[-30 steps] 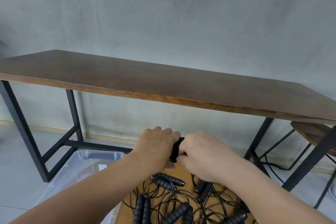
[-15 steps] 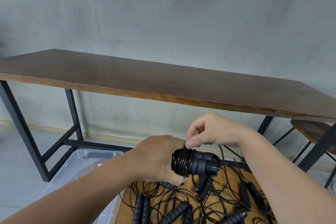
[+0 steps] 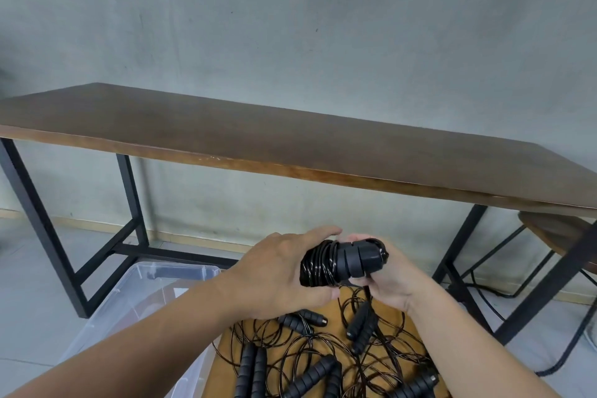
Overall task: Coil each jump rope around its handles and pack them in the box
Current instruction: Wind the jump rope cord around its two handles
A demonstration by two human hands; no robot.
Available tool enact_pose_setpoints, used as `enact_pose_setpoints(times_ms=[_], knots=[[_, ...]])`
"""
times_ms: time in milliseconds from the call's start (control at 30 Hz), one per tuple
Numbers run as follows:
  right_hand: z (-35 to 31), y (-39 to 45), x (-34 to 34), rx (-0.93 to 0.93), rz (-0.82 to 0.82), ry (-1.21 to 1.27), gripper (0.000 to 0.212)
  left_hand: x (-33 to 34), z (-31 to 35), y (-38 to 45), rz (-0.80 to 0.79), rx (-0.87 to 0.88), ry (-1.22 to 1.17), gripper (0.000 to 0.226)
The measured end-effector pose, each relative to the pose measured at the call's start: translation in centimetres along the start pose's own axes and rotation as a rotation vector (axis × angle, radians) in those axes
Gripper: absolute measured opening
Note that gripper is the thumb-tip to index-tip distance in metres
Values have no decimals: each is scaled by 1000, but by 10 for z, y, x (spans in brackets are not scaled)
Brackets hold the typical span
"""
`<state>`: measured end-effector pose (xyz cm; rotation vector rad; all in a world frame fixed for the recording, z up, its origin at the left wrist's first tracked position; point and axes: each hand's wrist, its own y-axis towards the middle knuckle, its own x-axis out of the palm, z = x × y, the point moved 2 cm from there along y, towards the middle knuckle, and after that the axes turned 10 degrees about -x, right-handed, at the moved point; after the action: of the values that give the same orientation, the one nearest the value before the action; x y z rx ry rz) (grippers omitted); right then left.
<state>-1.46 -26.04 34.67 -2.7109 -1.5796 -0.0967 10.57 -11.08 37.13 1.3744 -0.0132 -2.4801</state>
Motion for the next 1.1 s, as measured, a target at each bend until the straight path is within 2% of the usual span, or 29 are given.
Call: enact_pose_setpoints(times_ms=[100, 233, 333, 467, 667, 800, 900, 1100], knots=[[7, -5, 8, -33, -2, 41, 33, -1, -3, 4, 60, 7, 25, 58], [15, -15, 19, 51, 45, 25, 25, -1, -4, 9, 174, -40, 191, 56], [19, -23, 33, 89, 44, -218, 30, -2, -9, 13, 245, -115, 332, 63], [12, -26, 45, 31, -35, -809, 42, 10, -6, 15, 205, -131, 590, 62], [-3, -37, 60, -12, -167, -1179, 29, 24, -11, 17, 135, -172, 761, 49], [-21, -41, 71, -27, -239, -1351, 35, 33, -11, 16, 80, -158, 844, 50], [-30, -39, 73, -75, -275, -1435, 25, 38, -13, 11, 35, -136, 847, 50], [-54, -27, 55, -149, -362, -1385, 20, 38, -11, 0, 33, -25, 678, 43]])
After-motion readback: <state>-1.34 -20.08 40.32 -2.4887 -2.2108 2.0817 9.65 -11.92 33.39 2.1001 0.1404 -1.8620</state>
